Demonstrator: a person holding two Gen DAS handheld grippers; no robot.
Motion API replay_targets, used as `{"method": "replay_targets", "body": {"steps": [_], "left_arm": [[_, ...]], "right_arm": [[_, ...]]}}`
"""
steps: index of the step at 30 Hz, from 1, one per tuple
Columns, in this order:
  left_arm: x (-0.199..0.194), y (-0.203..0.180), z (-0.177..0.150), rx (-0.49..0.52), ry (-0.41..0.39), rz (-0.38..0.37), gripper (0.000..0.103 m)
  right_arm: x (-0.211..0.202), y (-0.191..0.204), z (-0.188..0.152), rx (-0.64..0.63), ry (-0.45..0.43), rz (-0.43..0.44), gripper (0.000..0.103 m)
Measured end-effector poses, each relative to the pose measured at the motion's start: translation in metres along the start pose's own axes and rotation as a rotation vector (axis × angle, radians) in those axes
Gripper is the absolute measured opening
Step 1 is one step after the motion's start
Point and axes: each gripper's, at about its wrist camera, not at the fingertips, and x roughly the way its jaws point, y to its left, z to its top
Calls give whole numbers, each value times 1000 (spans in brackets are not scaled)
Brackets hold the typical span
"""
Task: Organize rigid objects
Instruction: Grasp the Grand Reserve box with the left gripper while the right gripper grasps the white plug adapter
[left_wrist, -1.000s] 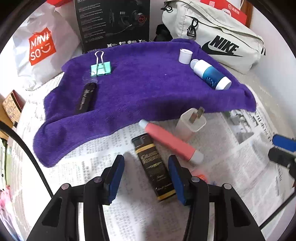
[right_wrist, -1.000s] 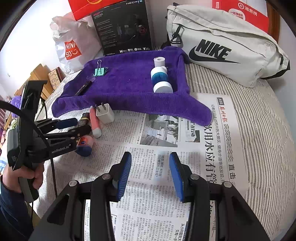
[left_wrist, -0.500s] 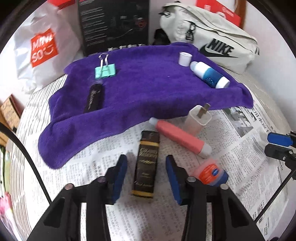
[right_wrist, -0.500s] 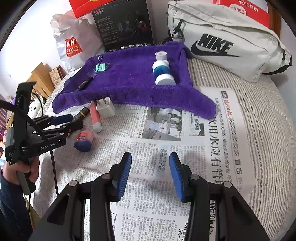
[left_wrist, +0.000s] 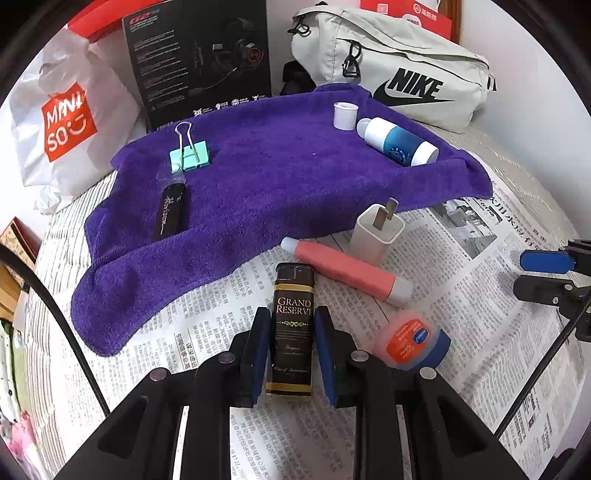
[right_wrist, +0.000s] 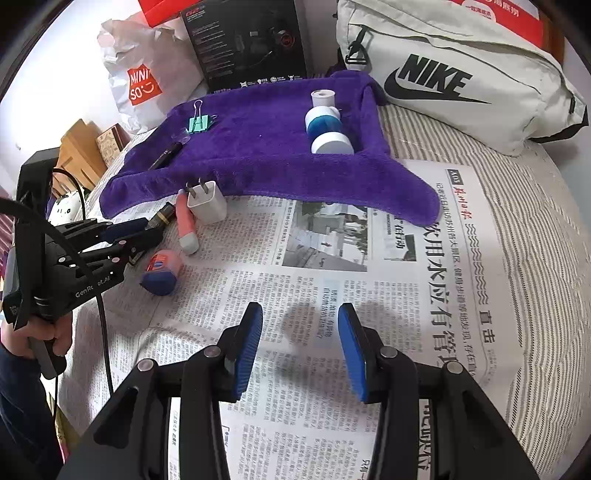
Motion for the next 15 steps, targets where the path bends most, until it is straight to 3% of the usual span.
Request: {"method": "replay_targets", "body": {"steps": [7,10,15], "left_arm": [[-6,10,-3,-24,-9,10,23],[-15,27,-7,-82,-17,-37,23],[-26,48,-14,-103,-13,2,23]], "right_arm": [[3,12,7,-24,1,2,43],[4,21,13,-48,-9,10,43],[13,41,31,-94,-28,29,43]]}}
